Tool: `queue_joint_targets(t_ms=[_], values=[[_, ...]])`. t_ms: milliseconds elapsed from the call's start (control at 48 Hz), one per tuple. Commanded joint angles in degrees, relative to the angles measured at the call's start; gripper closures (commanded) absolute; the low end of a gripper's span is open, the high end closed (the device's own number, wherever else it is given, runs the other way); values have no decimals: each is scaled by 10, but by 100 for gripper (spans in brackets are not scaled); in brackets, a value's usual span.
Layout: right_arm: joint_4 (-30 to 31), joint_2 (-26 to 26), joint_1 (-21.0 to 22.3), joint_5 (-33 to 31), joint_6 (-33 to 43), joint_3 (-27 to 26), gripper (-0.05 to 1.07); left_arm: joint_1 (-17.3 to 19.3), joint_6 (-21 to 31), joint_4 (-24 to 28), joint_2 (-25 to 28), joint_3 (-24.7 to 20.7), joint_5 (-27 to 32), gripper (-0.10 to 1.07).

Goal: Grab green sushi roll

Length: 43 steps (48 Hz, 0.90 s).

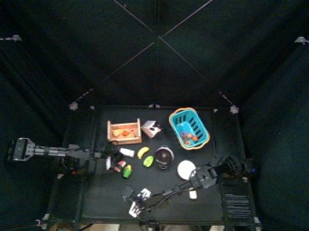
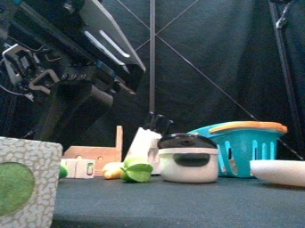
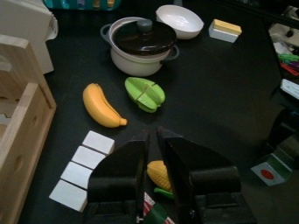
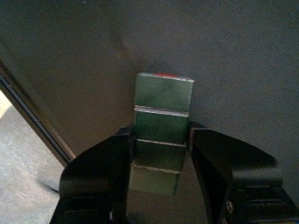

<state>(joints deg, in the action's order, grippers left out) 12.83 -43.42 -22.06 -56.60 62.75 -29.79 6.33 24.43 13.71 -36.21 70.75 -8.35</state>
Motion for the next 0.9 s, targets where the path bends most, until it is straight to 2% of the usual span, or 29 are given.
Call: queue_joint_targets(t_ms=[0,271,875], values=[[4,20,4,-9,0,-13,34,1,-1,-2,0,-6,-3,37],[20,38,2,-47,1,-12,34,1,0,-2,0,-5,-3,37],[37,58,0,-50,0,-6,34,1,0,-2,0,-5,-4,37]])
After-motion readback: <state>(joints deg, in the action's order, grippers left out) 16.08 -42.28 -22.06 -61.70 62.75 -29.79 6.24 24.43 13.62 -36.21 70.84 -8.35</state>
